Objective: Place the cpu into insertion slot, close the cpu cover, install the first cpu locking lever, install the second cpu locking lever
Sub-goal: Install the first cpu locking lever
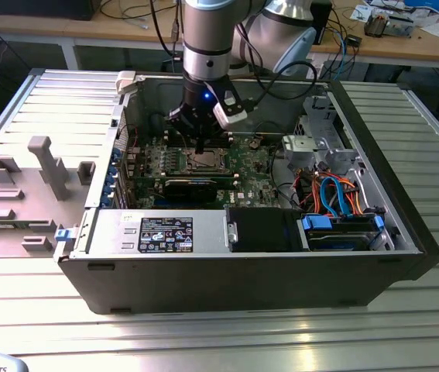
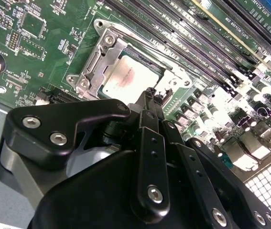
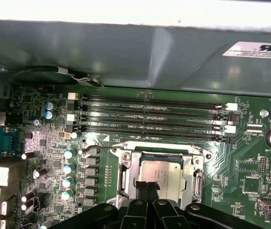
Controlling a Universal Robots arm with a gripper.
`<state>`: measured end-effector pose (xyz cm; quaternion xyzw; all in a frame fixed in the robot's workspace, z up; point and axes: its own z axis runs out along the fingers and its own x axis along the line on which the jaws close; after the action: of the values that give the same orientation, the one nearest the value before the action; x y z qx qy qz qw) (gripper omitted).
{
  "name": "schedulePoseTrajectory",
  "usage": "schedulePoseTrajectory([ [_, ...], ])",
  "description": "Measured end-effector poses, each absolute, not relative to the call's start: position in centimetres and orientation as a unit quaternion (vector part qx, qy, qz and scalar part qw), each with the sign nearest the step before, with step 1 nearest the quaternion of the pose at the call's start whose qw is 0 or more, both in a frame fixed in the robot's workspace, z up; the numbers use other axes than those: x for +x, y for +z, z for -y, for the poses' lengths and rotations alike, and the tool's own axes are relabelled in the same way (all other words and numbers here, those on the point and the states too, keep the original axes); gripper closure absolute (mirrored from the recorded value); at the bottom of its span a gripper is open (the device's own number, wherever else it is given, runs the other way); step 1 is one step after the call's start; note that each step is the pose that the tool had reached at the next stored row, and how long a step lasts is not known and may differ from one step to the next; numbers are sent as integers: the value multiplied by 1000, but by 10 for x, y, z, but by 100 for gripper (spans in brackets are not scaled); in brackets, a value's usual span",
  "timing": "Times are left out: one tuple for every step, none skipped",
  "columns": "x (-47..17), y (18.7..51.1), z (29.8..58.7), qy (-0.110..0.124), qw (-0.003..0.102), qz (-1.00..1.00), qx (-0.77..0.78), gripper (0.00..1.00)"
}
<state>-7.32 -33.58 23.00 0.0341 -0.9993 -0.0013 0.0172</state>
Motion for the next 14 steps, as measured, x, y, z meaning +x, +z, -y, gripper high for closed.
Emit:
schedulePoseTrajectory([
  [-73, 230, 336, -1, 17, 999, 34, 89],
  [-73, 230, 336, -1, 17, 999, 34, 89],
  [-73, 230, 336, -1, 17, 999, 34, 89],
  [-74, 230, 336, -1, 17, 999, 34, 89],
  [-74, 230, 336, -1, 17, 999, 34, 89],
  [-74, 230, 336, -1, 17, 999, 34, 89],
  [-74, 230, 336, -1, 17, 999, 34, 89],
  [-74, 230, 336, -1, 17, 999, 34, 89],
  [-74, 230, 336, -1, 17, 999, 34, 89],
  [-75, 230, 336, -1, 17, 999, 34, 89],
  [-75, 230, 336, -1, 17, 999, 34, 89],
  [-75, 230, 336, -1, 17, 999, 34, 89],
  [-75, 230, 336, -1, 17, 999, 34, 89],
  [-75, 231, 336, -1, 17, 999, 34, 89],
])
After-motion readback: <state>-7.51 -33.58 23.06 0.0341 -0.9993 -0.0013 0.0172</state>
